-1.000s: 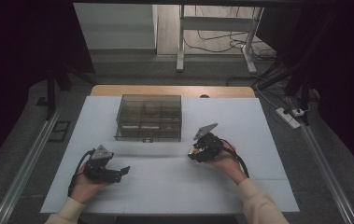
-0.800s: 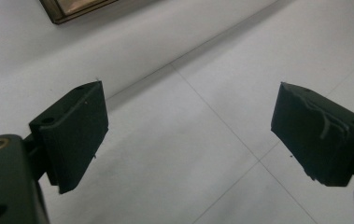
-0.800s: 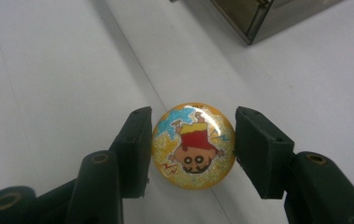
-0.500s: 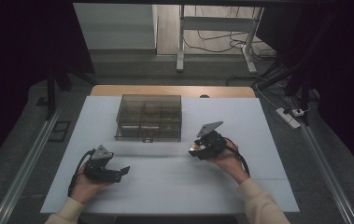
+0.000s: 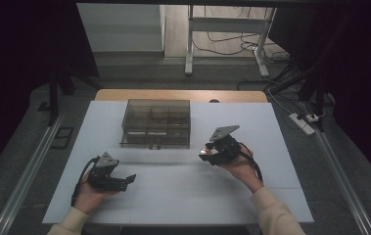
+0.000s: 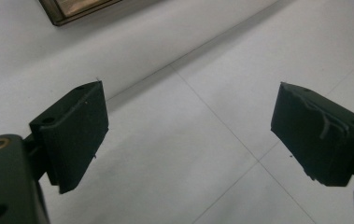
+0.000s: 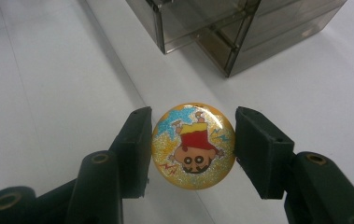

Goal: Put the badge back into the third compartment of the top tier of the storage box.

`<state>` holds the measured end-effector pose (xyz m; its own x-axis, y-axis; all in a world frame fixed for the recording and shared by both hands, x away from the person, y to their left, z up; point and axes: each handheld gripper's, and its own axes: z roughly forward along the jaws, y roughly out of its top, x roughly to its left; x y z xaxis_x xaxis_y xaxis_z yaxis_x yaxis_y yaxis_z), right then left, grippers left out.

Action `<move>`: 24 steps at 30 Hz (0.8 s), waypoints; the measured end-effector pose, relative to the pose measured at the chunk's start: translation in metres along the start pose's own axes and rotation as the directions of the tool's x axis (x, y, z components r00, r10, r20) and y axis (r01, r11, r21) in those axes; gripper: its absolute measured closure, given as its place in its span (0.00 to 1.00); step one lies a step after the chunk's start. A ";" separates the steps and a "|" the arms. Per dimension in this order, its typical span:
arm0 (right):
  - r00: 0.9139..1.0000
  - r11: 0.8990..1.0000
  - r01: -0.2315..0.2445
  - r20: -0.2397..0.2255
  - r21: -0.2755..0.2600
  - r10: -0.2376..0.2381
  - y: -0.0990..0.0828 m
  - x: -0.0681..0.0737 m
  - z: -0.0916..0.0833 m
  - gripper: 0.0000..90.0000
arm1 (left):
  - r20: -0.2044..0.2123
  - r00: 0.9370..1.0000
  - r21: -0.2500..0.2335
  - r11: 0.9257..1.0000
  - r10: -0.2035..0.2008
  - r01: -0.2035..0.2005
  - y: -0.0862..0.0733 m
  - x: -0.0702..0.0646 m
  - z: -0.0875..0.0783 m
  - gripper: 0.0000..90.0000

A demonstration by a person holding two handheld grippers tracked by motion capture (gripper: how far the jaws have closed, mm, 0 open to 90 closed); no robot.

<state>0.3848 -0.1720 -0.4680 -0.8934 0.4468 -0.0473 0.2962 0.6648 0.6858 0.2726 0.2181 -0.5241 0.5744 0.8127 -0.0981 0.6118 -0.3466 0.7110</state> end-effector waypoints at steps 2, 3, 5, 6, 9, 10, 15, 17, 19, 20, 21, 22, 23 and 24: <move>1.000 1.000 0.000 0.005 -0.010 0.001 0.001 0.000 -0.004 0.53 | 0.000 1.000 0.000 1.000 0.000 0.000 0.000 0.000 0.000 0.12; 1.000 1.000 0.000 0.007 -0.017 0.001 0.002 0.001 -0.005 0.53 | 0.001 1.000 0.000 1.000 0.000 0.000 0.000 0.000 0.000 0.13; 1.000 1.000 0.000 0.008 -0.030 0.000 0.003 0.001 -0.008 0.53 | 0.000 1.000 0.000 1.000 0.000 0.000 0.000 0.000 0.000 0.12; 1.000 0.999 -0.003 0.009 -0.041 0.003 0.004 0.001 -0.010 0.53 | 0.002 1.000 0.001 1.000 0.000 0.000 0.000 0.000 0.000 0.12; 1.000 0.998 -0.001 0.017 -0.066 0.002 0.005 0.001 -0.015 0.53 | 0.001 1.000 0.001 1.000 0.001 -0.001 0.000 0.000 0.000 0.13; 1.000 0.997 -0.002 0.016 -0.079 0.004 0.005 0.001 -0.016 0.53 | 0.001 1.000 0.000 1.000 0.000 0.000 0.001 -0.001 0.000 0.12; 1.000 0.993 -0.006 0.017 -0.117 0.008 0.006 -0.001 -0.022 0.53 | 0.002 1.000 0.001 1.000 0.001 -0.001 0.000 0.000 0.000 0.12; 1.000 0.991 -0.020 0.007 -0.135 0.022 0.007 -0.001 -0.024 0.53 | 0.002 1.000 0.001 1.000 0.001 -0.001 0.000 0.000 0.000 0.12; 1.000 0.989 -0.025 0.000 -0.145 0.025 0.008 -0.002 -0.027 0.53 | 0.002 1.000 0.000 1.000 0.000 0.000 0.000 0.000 0.000 0.12; 1.000 0.987 -0.029 -0.004 -0.157 0.029 0.008 -0.001 -0.028 0.53 | 0.002 1.000 0.001 1.000 0.000 0.000 0.000 0.000 0.000 0.12; 1.000 0.987 -0.032 -0.005 -0.159 0.031 0.008 -0.001 -0.029 0.53 | 0.001 1.000 0.001 1.000 0.000 0.000 0.000 0.000 0.000 0.12; 1.000 0.986 -0.031 -0.007 -0.165 0.031 0.009 -0.001 -0.031 0.53 | 0.001 1.000 0.001 1.000 0.001 -0.001 0.000 0.000 0.000 0.12; 1.000 0.985 -0.030 -0.006 -0.169 0.030 0.009 -0.001 -0.031 0.53 | 0.001 1.000 0.001 1.000 0.000 0.000 0.000 0.000 0.000 0.12; 1.000 0.984 -0.027 -0.004 -0.175 0.027 0.010 -0.001 -0.033 0.53 | 0.001 1.000 0.001 1.000 0.000 0.000 0.000 0.000 0.000 0.12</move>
<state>0.3775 -0.1851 -0.4375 -0.8865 0.4619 -0.0257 0.2567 0.5375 0.8032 0.2728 0.2178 -0.5239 0.5752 0.8120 -0.0986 0.6120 -0.3472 0.7106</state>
